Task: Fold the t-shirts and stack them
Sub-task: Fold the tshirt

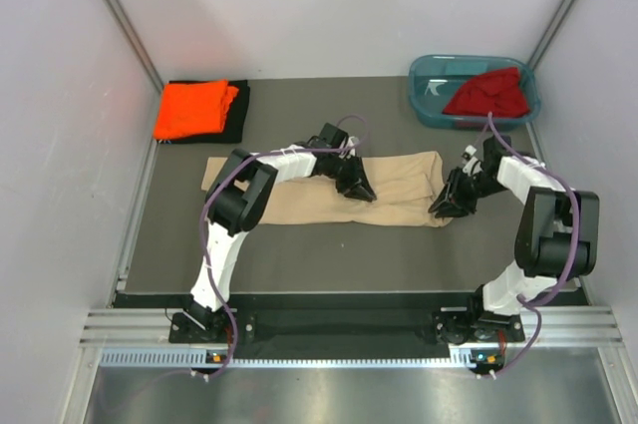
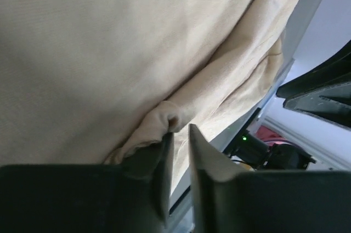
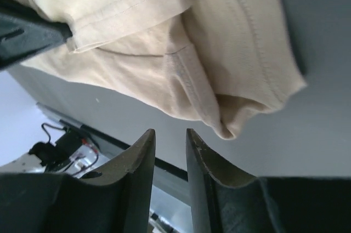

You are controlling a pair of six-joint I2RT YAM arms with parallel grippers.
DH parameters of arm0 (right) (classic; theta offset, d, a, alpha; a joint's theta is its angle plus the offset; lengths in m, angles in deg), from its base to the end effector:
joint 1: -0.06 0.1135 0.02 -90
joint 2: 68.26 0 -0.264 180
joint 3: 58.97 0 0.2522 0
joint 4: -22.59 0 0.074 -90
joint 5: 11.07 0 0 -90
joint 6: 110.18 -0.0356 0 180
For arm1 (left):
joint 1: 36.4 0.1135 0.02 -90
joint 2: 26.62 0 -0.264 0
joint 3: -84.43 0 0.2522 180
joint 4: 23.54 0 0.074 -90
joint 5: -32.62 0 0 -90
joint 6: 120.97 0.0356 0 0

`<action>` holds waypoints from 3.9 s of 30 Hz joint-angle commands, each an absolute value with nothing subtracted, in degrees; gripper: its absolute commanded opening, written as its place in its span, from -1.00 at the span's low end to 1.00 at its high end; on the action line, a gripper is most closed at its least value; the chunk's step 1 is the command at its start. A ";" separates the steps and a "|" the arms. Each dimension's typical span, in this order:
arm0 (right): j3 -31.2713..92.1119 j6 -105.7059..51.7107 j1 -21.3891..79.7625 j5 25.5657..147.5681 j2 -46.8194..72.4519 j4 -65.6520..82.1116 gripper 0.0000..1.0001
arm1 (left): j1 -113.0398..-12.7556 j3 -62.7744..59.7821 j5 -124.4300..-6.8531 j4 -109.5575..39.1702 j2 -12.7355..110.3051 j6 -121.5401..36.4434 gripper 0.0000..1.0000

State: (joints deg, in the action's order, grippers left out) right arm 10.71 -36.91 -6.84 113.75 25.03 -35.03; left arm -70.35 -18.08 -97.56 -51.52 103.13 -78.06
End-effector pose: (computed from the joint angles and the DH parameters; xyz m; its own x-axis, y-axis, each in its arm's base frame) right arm 0.2824 -0.0137 0.1740 -0.9361 0.3513 0.0164 0.2941 0.7563 0.5843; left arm 0.3777 -0.2820 0.1179 -1.0000 -0.0013 -0.0002 -0.0007 0.6275 -0.7786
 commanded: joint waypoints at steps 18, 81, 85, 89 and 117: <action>12.62 -29.15 -8.82 101.60 21.82 -39.25 -0.28 | -58.04 3.16 -88.14 -70.08 71.47 -64.81 -0.27; 25.79 -31.08 -4.95 95.62 31.23 -42.67 -0.66 | -34.02 15.30 -90.15 -72.89 72.96 -55.58 -0.51; 30.02 -31.87 -3.28 97.55 29.74 -45.48 -0.57 | -34.03 13.73 -92.09 -73.59 71.29 -55.49 -0.49; 29.23 -35.29 -0.38 101.68 29.12 -43.48 -0.56 | -34.20 12.49 -93.06 -74.47 69.62 -55.58 -0.49; 20.72 -40.82 -1.52 95.79 26.32 -34.95 -0.20 | -33.94 12.40 -82.35 -77.99 55.91 -57.51 -0.29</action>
